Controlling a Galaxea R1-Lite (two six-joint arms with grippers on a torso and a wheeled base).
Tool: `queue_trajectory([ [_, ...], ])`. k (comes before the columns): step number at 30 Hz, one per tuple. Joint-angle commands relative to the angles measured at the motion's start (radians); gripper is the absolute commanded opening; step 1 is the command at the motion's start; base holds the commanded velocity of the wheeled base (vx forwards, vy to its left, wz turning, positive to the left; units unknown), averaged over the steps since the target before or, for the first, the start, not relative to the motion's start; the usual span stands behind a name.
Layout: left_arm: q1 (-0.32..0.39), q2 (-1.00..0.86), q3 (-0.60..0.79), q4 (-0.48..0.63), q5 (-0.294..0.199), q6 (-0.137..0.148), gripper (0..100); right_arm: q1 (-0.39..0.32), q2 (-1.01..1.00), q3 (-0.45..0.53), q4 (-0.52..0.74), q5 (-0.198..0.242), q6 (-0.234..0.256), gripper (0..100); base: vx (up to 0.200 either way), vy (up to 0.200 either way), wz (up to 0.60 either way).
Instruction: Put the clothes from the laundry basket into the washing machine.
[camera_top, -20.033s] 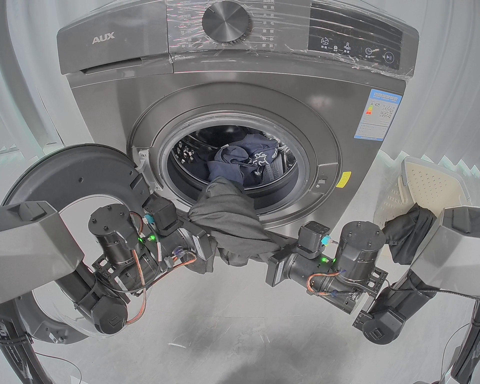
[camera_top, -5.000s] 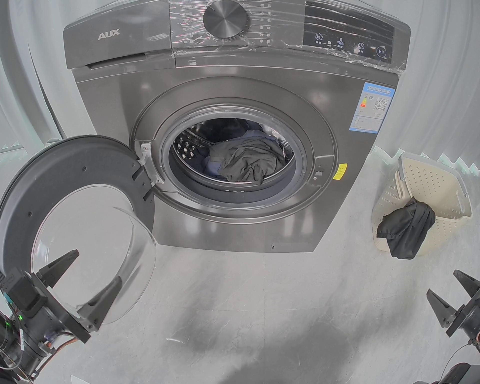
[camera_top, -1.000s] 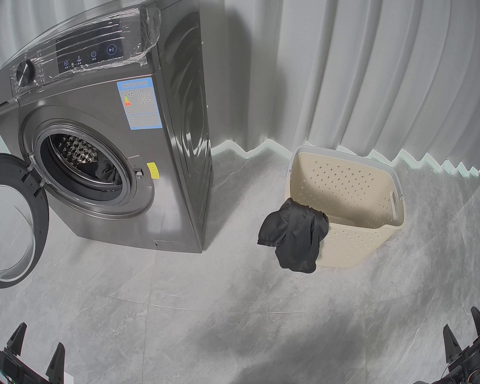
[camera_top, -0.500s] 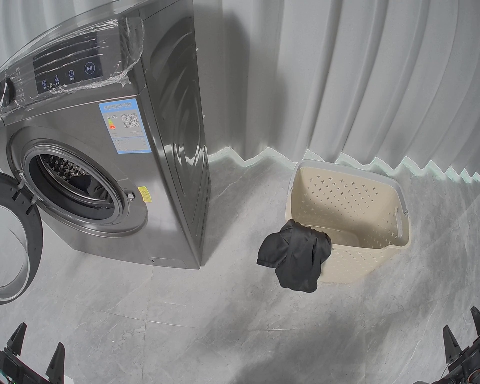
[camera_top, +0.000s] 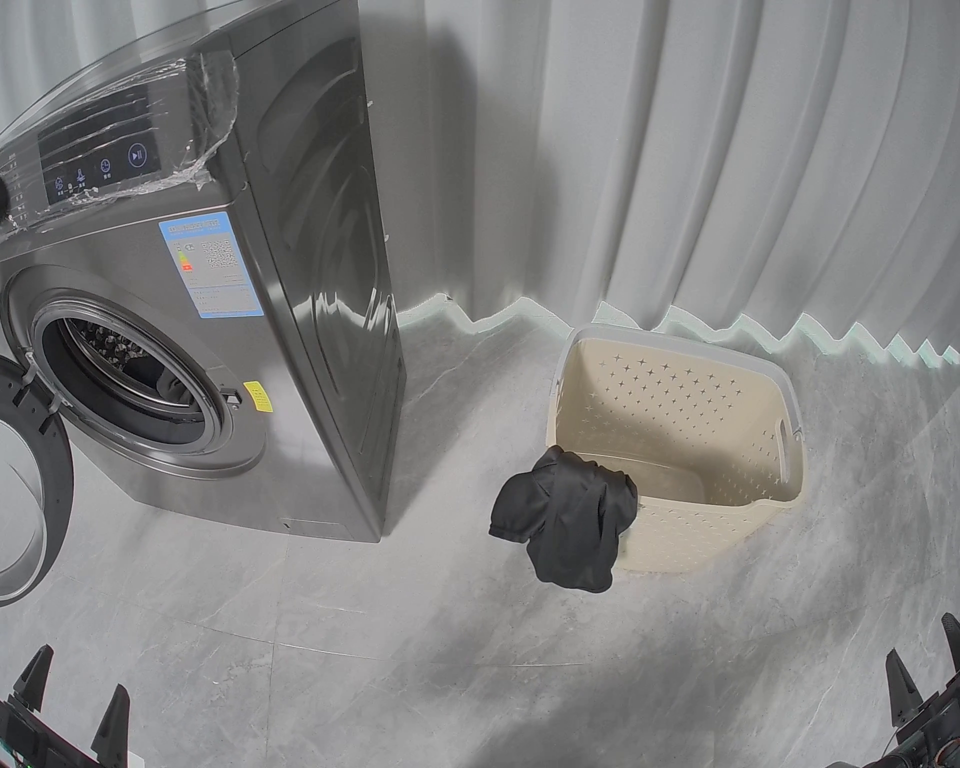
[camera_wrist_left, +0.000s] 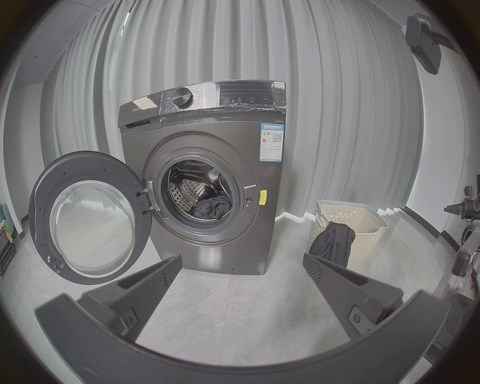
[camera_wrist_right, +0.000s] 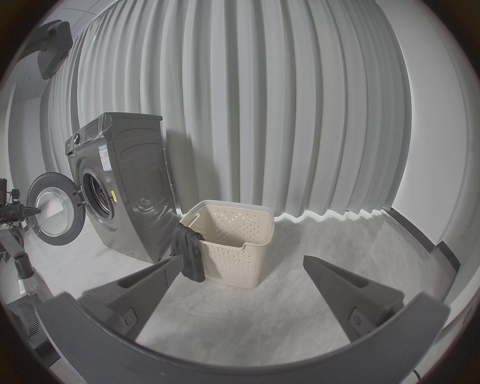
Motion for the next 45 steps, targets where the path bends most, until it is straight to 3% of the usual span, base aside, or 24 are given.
queue_trajectory([
  [1,0.000,-0.015,0.016,0.000,-0.002,0.000,100,0.001,-0.012,0.015,0.000,0.000,0.000,100,0.000,-0.200,0.00],
  [14,0.000,-0.015,0.016,0.000,-0.004,0.001,100,-0.001,-0.012,0.016,0.000,0.008,-0.004,100,0.000,-0.015,0.00],
  [21,0.000,-0.015,0.016,0.000,-0.004,0.001,100,0.001,-0.014,0.016,-0.002,0.016,0.002,100,0.200,0.000,0.00],
  [23,0.000,-0.015,0.016,0.000,-0.004,0.000,100,0.001,-0.015,-0.018,-0.042,0.016,0.003,100,0.200,0.000,0.00],
  [25,0.000,-0.015,0.016,0.000,-0.004,0.000,100,0.002,-0.002,-0.130,-0.080,0.019,0.005,100,0.000,0.000,0.00],
  [27,0.000,-0.015,0.016,0.000,-0.004,0.000,100,0.016,0.094,-0.206,-0.061,0.029,0.014,100,0.000,0.000,0.00],
  [30,0.000,-0.015,0.016,0.000,-0.002,0.000,100,0.082,0.261,-0.194,-0.066,0.057,0.031,100,0.000,0.000,0.00],
  [35,0.000,-0.015,0.016,0.000,-0.004,-0.002,100,0.216,0.581,-0.194,-0.114,0.066,0.074,100,0.000,0.000,0.00],
  [36,0.000,-0.015,0.016,0.000,-0.004,-0.002,100,0.216,0.581,-0.194,-0.114,0.066,0.074,100,0.000,0.000,0.00],
  [37,0.000,-0.015,0.016,0.000,-0.002,-0.003,100,0.269,0.707,-0.203,-0.192,0.077,0.108,100,0.000,0.000,0.00],
  [38,0.000,-0.015,0.016,0.000,-0.002,-0.003,100,0.277,0.730,-0.206,-0.207,0.078,0.115,100,0.000,0.000,0.00],
  [39,0.000,-0.015,0.016,0.000,-0.002,-0.005,100,0.309,0.856,-0.219,-0.308,0.080,0.166,100,0.000,0.000,0.00],
  [40,0.000,-0.015,0.016,0.000,-0.002,-0.005,100,0.309,0.856,-0.219,-0.308,0.080,0.166,100,0.000,0.000,0.00],
  [41,0.000,-0.015,0.016,0.000,-0.004,-0.006,100,0.321,0.988,-0.231,-0.405,0.082,0.215,100,0.000,0.000,0.00],
  [45,0.000,-0.015,0.016,0.000,-0.004,-0.008,100,0.323,1.230,-0.239,-0.562,0.083,0.244,100,0.000,0.000,0.00],
])
